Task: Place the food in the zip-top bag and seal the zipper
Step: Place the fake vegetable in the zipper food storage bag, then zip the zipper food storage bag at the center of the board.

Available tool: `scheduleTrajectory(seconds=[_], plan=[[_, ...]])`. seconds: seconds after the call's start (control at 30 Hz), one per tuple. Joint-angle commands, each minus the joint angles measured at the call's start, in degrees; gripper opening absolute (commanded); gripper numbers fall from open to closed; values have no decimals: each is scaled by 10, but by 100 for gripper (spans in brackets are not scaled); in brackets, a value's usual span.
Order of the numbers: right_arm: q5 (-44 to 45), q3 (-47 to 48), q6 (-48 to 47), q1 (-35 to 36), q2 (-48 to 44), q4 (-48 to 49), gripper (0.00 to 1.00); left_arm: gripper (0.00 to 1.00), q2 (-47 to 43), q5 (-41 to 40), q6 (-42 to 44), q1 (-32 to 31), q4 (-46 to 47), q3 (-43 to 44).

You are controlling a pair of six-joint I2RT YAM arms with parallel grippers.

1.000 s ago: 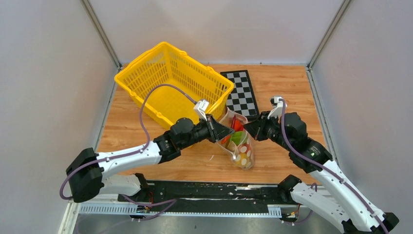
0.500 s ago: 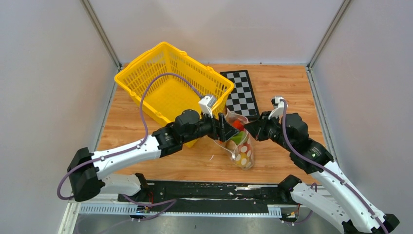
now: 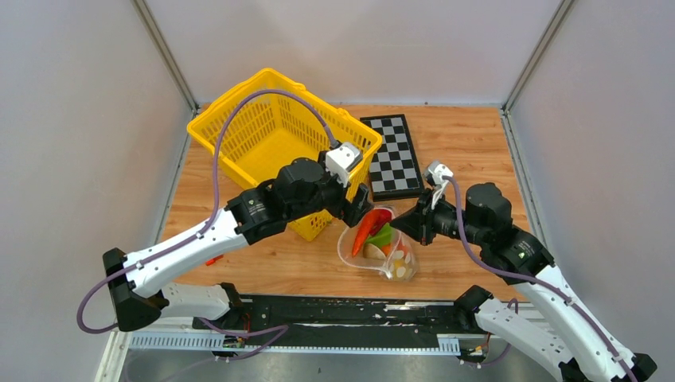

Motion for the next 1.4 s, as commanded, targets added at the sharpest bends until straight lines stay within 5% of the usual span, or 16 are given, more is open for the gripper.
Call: scheduleTrajectory(seconds=[0.0,0.2,0.53,0.87,1.37], plan=[[-172,52,-98,2,1,-7,0,100,-44,20,112,-2,-59,19],[-212,69,-170,2,12,-27,0,100,-104,104,199,-1,-98,12],[-143,122,-299,2,122,-134,0,100,-180,336,402,-1,-175,-90],[-150,136,-315,2,161,-121,0,95,-128,334,407,-2,-130,-106],[-115,119,-266,2,138,-85,9,34,-122,265,359,-1,-43,-110]])
